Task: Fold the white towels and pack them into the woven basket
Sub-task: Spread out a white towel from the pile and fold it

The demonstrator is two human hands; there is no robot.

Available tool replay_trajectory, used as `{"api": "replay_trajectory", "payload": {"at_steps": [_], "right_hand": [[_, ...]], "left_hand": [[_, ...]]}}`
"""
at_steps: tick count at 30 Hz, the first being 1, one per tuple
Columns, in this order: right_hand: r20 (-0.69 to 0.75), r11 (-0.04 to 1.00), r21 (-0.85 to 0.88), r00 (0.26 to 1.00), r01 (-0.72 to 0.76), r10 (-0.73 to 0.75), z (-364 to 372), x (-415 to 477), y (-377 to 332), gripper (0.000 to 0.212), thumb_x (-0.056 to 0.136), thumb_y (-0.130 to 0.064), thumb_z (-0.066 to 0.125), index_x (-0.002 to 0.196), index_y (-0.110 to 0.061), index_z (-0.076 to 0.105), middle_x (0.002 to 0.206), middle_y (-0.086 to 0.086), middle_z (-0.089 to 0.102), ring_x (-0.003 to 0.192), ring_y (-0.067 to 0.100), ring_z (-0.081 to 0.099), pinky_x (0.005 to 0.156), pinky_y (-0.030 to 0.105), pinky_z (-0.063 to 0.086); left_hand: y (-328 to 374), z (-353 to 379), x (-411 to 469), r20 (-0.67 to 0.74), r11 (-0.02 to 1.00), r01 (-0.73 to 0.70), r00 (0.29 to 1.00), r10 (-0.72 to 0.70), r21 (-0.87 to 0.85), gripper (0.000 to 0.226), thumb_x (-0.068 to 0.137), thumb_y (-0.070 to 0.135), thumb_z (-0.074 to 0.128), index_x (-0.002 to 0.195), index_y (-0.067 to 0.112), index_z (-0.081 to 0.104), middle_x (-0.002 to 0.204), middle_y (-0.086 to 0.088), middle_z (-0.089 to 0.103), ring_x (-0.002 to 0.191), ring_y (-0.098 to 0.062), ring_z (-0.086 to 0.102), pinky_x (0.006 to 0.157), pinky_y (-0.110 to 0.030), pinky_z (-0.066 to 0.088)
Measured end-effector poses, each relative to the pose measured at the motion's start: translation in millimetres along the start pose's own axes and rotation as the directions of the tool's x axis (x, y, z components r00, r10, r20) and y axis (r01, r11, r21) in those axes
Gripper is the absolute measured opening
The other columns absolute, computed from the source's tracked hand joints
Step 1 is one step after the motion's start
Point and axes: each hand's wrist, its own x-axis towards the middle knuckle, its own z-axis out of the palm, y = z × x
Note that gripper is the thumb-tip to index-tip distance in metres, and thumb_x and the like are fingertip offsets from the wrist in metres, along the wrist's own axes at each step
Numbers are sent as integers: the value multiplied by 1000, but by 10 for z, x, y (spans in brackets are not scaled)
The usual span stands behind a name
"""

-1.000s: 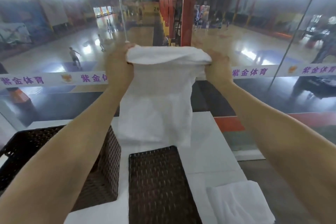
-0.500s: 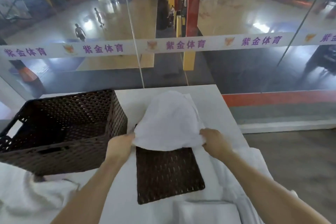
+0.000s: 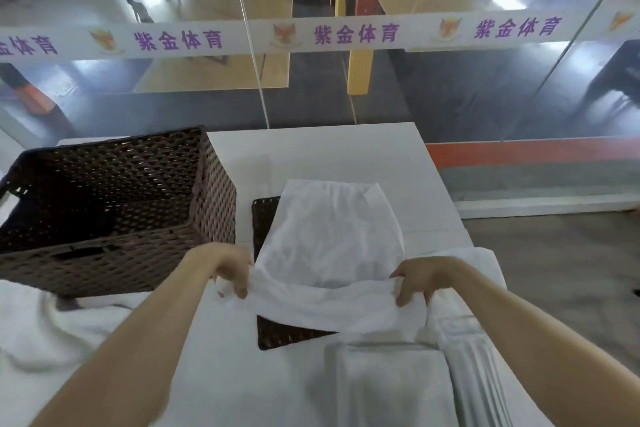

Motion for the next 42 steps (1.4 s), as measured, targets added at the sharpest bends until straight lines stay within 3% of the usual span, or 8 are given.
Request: {"api": "replay_trajectory", "payload": {"at_steps": [2,4,8,16,21,27,33,42], "right_hand": [[2,1000,20,1000,-23,23,-223,-13,-54,66,82,-4,87,143,-7,61,130,10,66,112,33,71,87,49,65],[-241,994,90,970,62,-39,-506,-29,-123,63,85,-14,87,142,-12,60,118,3,67,96,22,70,71,33,64],[-783,950,240,618,200,68,-865,40,-90,64,86,-21,80,145,-21,53,116,0,72,97,22,69,79,31,52],[-492,949,306,841,-73,223,167,478,189,25,95,-12,64,120,-10,58,93,15,73,58,28,77,57,44,66],[-507,967,201,829,-155,238,565,537,105,7,96,4,53,96,1,60,70,11,70,42,20,66,33,21,42],[-629,921,385,715,-53,304,946,664,215,28,94,-16,53,121,-8,52,108,17,65,85,35,73,76,45,65],[-585,889,457,760,21,283,1052,647,166,20,105,-18,47,124,-15,40,88,14,71,54,29,73,41,33,57],[-623,963,269,765,11,165,696,489,238,23,101,-24,57,79,-17,54,101,9,61,77,25,62,65,32,46]], "left_hand": [[139,-317,25,-133,998,-46,990,38,-52,38,84,15,89,119,20,74,116,0,72,99,-19,71,70,-28,59],[232,-630,126,-461,981,-145,885,71,-127,49,84,21,88,128,22,67,125,-3,71,107,-23,68,81,-33,57],[271,-851,509,-810,843,-385,578,-95,-375,88,88,28,86,160,26,36,133,-12,64,122,-34,62,103,-48,54],[-5,563,1492,-450,834,-52,859,-243,-549,83,98,44,76,162,10,36,159,-15,50,139,-38,55,111,-49,50],[-127,930,1591,-424,741,20,809,-407,-672,58,98,42,76,144,12,58,136,-13,65,110,-33,64,89,-42,55],[-331,937,1549,-336,565,-19,821,-462,-825,33,103,29,72,128,9,64,117,-12,74,92,-27,75,84,-44,63],[-526,1109,1314,-190,334,-6,832,-521,-942,24,93,10,75,112,2,64,113,-17,73,78,-26,82,81,-47,69],[-356,1030,781,-261,84,-249,869,-421,-965,18,100,7,72,112,-6,70,95,-24,80,88,-35,80,90,-48,65]]}}
